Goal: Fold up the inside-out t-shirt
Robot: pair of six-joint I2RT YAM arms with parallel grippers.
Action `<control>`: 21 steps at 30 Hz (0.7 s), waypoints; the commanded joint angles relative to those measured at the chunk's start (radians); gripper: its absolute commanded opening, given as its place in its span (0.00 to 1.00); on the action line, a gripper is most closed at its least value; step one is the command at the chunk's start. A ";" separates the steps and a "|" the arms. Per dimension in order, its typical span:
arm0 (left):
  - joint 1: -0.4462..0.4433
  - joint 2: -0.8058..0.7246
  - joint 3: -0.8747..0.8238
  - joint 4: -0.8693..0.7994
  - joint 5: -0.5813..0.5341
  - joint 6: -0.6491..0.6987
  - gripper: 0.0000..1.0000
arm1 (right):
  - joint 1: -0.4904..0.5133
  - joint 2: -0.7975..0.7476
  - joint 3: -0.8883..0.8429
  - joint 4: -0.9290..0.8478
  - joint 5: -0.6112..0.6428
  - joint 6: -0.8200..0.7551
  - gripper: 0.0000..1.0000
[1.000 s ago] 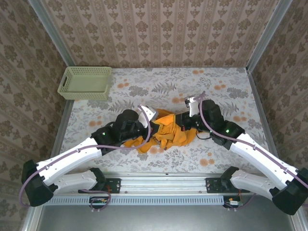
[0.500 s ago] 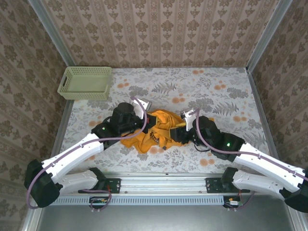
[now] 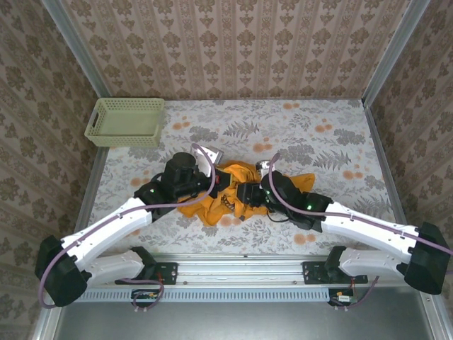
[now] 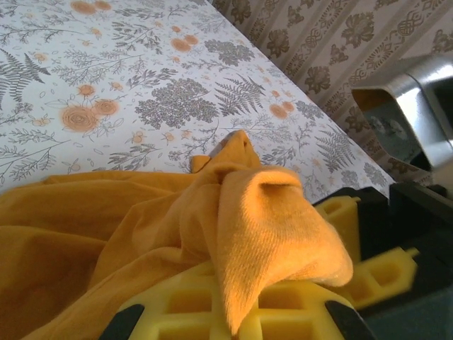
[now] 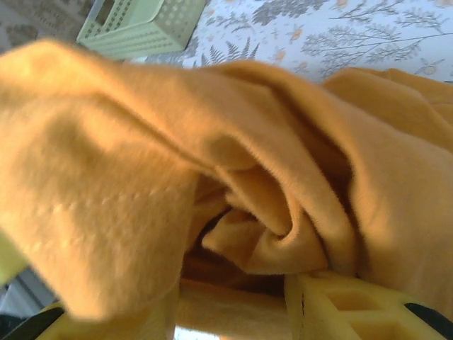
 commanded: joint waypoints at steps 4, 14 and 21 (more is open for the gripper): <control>-0.016 -0.031 -0.035 0.075 0.074 -0.011 0.00 | -0.011 0.031 0.044 0.023 0.088 0.065 0.46; -0.011 -0.044 0.000 -0.007 -0.040 0.017 0.00 | -0.022 0.008 0.095 -0.079 0.103 -0.012 0.02; 0.112 0.048 0.065 -0.128 -0.099 0.013 0.00 | -0.069 -0.158 0.123 -0.195 -0.049 -0.110 0.00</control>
